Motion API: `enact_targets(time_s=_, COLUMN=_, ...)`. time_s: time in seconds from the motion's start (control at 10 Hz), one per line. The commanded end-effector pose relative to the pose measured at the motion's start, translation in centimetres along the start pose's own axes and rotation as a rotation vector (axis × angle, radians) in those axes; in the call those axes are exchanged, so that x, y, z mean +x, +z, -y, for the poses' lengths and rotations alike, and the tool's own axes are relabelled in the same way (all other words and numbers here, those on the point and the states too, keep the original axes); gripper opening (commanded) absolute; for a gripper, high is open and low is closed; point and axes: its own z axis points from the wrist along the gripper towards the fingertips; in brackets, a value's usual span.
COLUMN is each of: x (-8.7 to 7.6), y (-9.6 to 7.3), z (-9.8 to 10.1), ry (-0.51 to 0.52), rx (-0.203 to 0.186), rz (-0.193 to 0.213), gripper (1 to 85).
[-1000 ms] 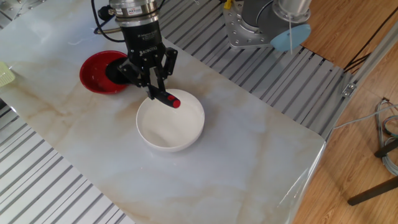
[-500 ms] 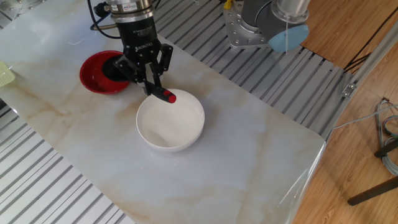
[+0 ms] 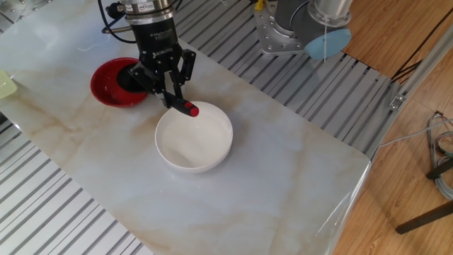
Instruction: Scoop water with a large spoon from one bowl to another
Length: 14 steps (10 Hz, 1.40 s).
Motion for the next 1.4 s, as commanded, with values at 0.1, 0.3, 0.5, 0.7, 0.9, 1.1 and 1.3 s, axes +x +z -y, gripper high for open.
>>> enact_targets(time_s=0.1, x=1.4, y=-0.5, z=0.1, ry=-0.012, rx=0.002, rz=-0.008, gripper=1.3)
enact_targets(time_s=0.3, x=2.2, y=-0.8, z=0.1, ry=-0.018, rx=0.002, rz=-0.020, gripper=1.3)
enact_targets(time_s=0.5, x=2.2, y=-0.8, z=0.2, ry=-0.006, rx=0.003, rz=-0.020, gripper=1.3)
enact_targets(time_s=0.7, x=2.1, y=-0.8, z=0.5, ry=0.014, rx=0.016, rz=-0.015, gripper=1.3)
enact_targets(time_s=0.9, x=2.1, y=-0.8, z=0.7, ry=0.021, rx=0.025, rz=-0.015, gripper=1.3)
enact_targets(time_s=1.1, x=3.1, y=-1.1, z=0.8, ry=0.006, rx=0.018, rz=-0.022, gripper=1.3)
enact_targets(time_s=1.3, x=3.8, y=-0.8, z=0.8, ry=0.014, rx=0.013, rz=-0.025, gripper=1.3)
